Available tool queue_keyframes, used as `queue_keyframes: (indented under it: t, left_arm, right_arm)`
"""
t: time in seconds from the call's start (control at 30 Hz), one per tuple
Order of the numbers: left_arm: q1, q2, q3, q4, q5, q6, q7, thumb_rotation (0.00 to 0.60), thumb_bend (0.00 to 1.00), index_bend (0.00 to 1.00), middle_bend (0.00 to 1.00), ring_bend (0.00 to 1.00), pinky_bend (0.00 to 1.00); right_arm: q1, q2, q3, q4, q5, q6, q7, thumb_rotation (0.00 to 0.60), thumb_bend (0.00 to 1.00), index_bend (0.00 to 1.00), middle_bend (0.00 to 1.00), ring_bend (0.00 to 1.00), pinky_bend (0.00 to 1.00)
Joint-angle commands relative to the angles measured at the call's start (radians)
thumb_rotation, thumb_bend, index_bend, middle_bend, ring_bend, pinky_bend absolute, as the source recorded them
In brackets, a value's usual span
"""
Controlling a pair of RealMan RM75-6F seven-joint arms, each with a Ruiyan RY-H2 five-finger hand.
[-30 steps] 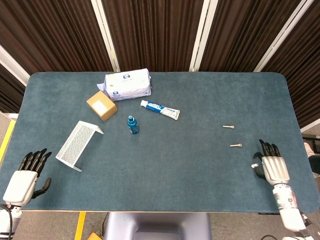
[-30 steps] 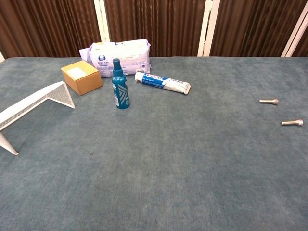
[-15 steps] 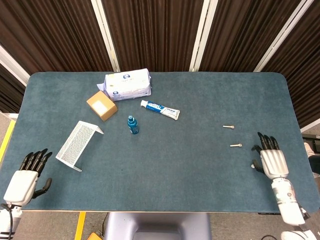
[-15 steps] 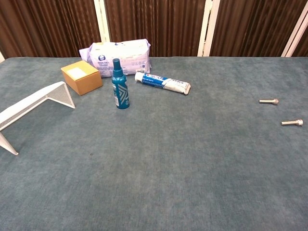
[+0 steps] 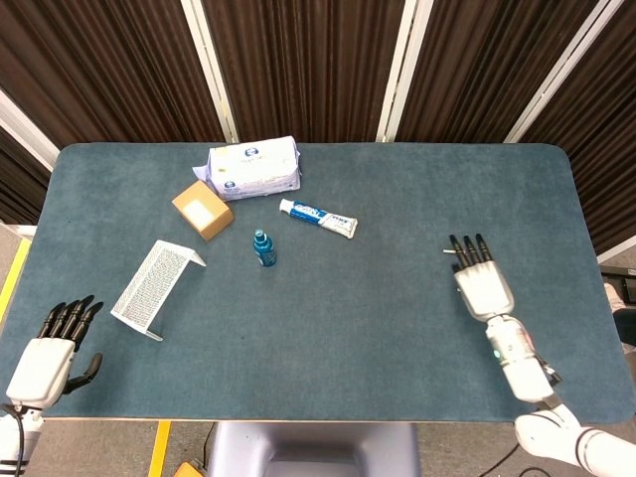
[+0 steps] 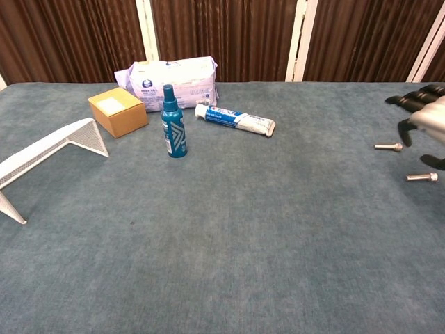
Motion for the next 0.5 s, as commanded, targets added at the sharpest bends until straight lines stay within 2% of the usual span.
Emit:
queue_keyframes:
  t: [0.03,0.5]
  left_arm:
    - [-0.002,0.0,0.0,0.002,-0.002,-0.004,-0.002,0.6,0.46,0.0,0.0,0.0,0.04]
    - [-0.008,-0.003,0.003,-0.001,-0.005,-0.018,0.009,0.6,0.46,0.0,0.0,0.0,0.04]
  right_arm:
    - [0.02,-0.032,-0.019,0.038,0.016,-0.027,-0.041,0.6,0.46,0.55,0.03,0.0,0.08]
    - [0.035,-0.104,-0.056,0.18,0.034,-0.061,-0.042,0.6,0.46,0.57,0.03,0.0,0.08]
